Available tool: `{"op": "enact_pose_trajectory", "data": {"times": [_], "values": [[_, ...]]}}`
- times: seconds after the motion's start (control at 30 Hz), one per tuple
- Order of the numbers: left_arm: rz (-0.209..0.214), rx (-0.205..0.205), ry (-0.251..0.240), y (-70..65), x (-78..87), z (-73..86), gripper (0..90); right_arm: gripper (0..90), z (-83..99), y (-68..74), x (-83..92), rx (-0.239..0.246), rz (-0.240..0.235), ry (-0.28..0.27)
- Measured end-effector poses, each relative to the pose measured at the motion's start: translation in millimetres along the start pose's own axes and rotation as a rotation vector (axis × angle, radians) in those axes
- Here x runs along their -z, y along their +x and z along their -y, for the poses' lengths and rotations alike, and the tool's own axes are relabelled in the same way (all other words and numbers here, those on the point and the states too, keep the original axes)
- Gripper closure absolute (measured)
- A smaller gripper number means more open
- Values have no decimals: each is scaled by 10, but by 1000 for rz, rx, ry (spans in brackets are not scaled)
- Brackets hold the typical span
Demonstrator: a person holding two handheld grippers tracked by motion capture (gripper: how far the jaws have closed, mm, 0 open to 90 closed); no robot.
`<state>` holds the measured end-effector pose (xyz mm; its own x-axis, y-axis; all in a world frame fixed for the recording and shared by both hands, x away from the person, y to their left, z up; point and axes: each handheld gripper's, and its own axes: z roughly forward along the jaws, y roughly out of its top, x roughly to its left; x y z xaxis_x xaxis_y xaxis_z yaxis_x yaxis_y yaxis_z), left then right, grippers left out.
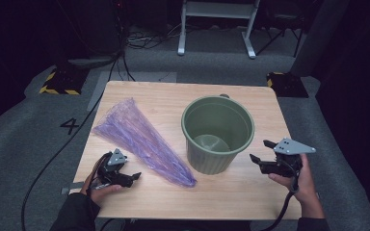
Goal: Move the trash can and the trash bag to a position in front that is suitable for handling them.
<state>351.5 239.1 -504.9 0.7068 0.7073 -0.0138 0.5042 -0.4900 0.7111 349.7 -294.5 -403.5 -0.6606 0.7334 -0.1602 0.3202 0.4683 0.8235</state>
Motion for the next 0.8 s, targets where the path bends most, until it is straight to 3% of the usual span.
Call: {"op": "enact_pose_trajectory", "data": {"times": [0.07,0.1,0.27,0.43,0.8], "values": [[0,0,0,0,-2,-2,126,269,52,-16,-43,-11,-8,8],[0,0,0,0,-2,-3,126,267,174,-52,-140,-30,-11,36],[-2,-3,2,1,-2,-5,126,261,392,-118,-315,-57,-27,105],[-7,0,3,-4,-5,-10,123,251,533,-136,-421,-58,-39,143],[-20,4,8,-20,-22,-26,107,216,719,-162,-559,-92,-72,151]]}}
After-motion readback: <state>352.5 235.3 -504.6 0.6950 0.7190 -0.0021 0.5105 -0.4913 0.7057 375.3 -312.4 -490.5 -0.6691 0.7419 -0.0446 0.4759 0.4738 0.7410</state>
